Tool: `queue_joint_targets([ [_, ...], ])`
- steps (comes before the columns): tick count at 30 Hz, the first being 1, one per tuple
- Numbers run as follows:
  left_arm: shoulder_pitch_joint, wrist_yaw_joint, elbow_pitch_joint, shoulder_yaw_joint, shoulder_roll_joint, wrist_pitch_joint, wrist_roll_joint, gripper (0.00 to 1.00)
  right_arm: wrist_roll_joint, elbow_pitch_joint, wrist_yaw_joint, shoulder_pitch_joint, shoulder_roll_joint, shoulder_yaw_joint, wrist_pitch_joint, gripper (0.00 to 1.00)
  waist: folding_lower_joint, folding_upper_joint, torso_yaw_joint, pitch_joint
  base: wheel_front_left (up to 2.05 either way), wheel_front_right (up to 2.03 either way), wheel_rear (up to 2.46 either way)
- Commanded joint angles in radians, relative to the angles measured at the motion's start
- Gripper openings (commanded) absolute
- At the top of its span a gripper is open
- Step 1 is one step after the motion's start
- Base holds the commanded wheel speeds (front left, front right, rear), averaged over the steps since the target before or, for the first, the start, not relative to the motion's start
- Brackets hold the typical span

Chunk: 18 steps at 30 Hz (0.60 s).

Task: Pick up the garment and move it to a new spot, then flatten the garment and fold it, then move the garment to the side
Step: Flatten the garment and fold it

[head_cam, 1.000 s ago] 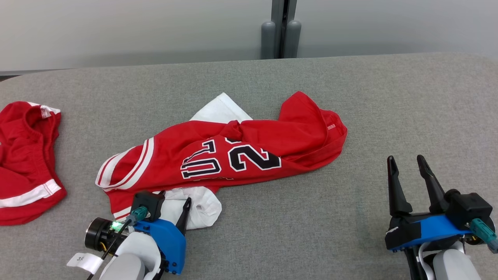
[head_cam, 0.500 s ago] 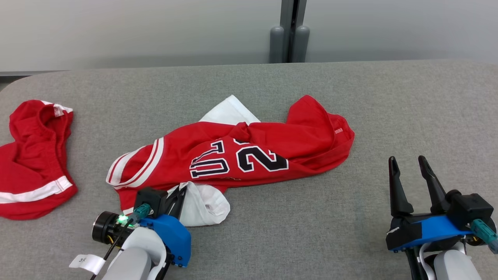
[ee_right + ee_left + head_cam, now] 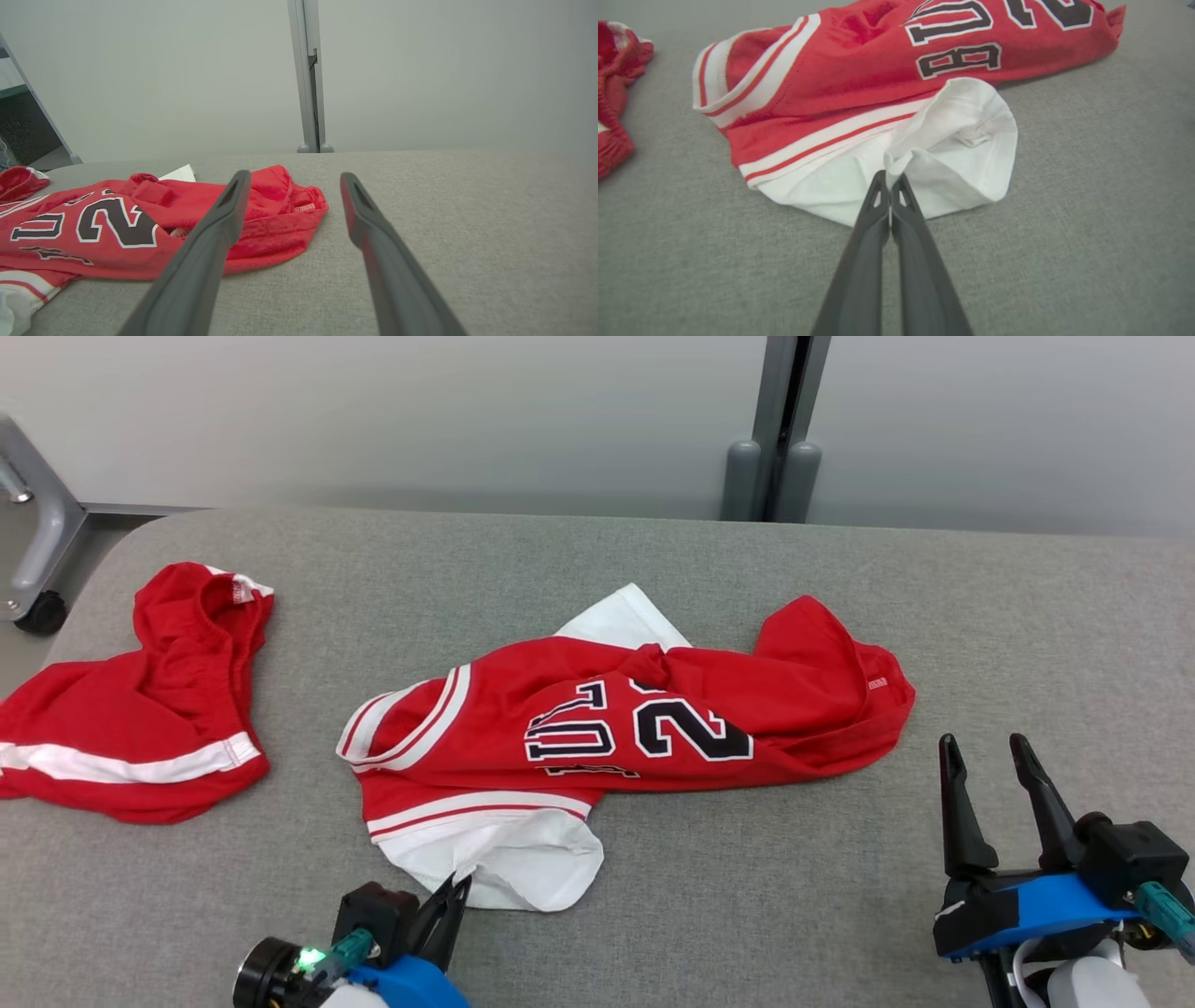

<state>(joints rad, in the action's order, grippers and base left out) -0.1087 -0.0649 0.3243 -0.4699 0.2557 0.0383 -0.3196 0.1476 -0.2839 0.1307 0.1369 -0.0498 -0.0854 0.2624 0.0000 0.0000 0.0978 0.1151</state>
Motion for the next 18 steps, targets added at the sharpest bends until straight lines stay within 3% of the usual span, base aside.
queue_joint_targets([
  [1,0.037,0.025,-0.045,0.003,0.019,0.014,-0.001,0.00,-0.006,-0.001,0.000,-0.010,-0.001,-0.003,0.004,1.00,0.0000,0.0000,0.014,0.001,0.00,0.00,0.00],
  [10,0.199,0.108,-0.174,0.058,0.066,0.074,-0.049,0.00,-0.014,0.002,0.000,-0.024,-0.002,-0.013,0.004,1.00,0.0000,0.0000,0.057,0.001,0.00,0.00,0.00],
  [15,0.238,0.123,-0.245,0.067,0.091,0.109,-0.063,0.00,-0.017,-0.004,0.000,-0.015,-0.003,-0.010,0.004,1.00,0.0000,0.0000,0.074,0.003,0.00,0.00,0.00],
  [16,0.242,0.127,-0.257,0.071,0.092,0.103,-0.065,0.33,-0.017,-0.004,0.000,-0.013,-0.003,-0.009,0.004,1.00,0.0000,0.0000,0.075,0.003,0.00,0.00,0.00],
  [17,0.242,0.130,-0.264,0.075,0.094,0.097,-0.063,0.81,-0.017,-0.005,0.000,-0.012,-0.003,-0.009,0.004,1.00,0.0000,0.0000,0.076,0.002,0.00,0.00,0.00],
  [18,0.242,0.135,-0.269,0.078,0.096,0.089,-0.059,1.00,-0.018,-0.006,0.000,-0.011,-0.003,-0.009,0.004,1.00,0.0000,0.0000,0.077,0.001,0.00,0.00,0.00],
])
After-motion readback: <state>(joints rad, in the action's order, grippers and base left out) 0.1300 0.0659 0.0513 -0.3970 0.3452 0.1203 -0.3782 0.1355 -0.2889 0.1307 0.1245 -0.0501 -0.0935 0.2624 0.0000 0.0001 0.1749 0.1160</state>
